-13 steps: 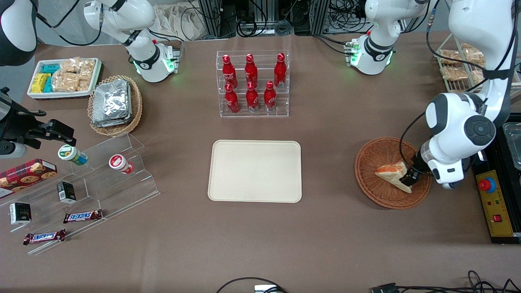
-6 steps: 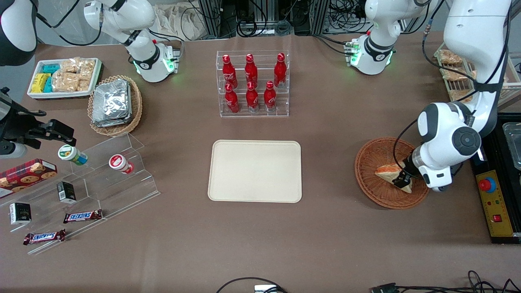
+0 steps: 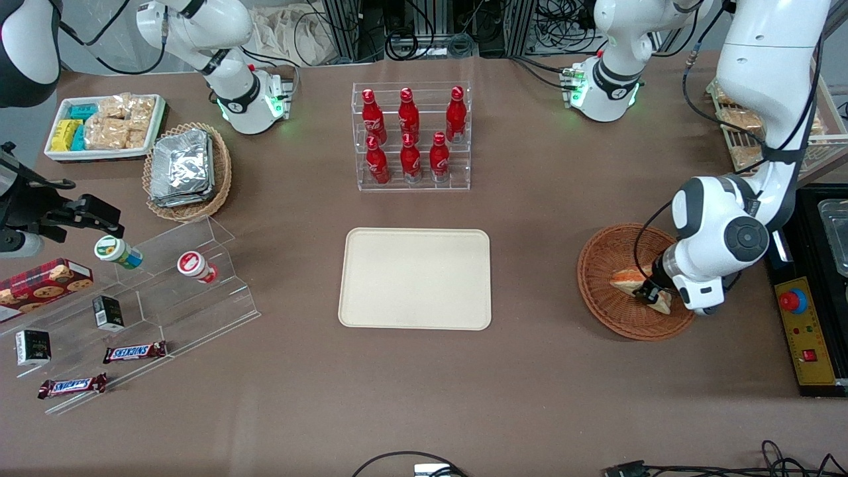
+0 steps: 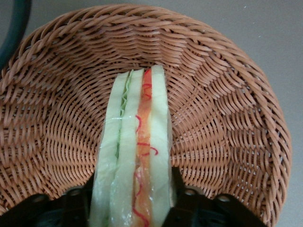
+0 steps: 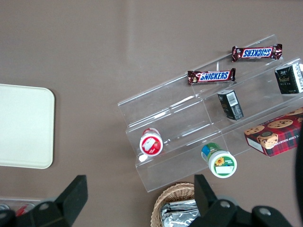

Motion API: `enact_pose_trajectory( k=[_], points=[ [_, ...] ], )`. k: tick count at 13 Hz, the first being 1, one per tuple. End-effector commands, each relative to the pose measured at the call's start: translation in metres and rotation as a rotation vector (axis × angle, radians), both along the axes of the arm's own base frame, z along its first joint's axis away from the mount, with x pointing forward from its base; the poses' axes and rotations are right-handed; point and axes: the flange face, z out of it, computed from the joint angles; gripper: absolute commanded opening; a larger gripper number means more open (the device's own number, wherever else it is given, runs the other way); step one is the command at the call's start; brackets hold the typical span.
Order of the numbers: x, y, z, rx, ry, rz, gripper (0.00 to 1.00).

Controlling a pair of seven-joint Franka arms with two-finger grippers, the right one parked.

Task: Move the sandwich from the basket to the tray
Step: 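Lower the left gripper around the wrapped sandwich in the basket, then close the left gripper on the sandwich and lift it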

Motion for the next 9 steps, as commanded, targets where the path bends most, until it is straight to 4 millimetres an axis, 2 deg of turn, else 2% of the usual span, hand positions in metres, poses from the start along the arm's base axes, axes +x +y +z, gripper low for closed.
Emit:
enact_pose_trajectory(
  k=[1,3,4,6,9],
  points=[
    [0.004,-0.004,0.008,0.008,-0.011,-0.014,0.0],
    [0.007,-0.004,0.015,0.012,-0.013,-0.02,0.0],
    [0.012,-0.004,0.025,0.014,-0.008,-0.017,0.0],
    [0.032,-0.012,0.065,0.024,0.031,-0.03,0.0],
    [0.053,-0.008,0.127,0.05,0.07,-0.045,0.0]
  ],
)
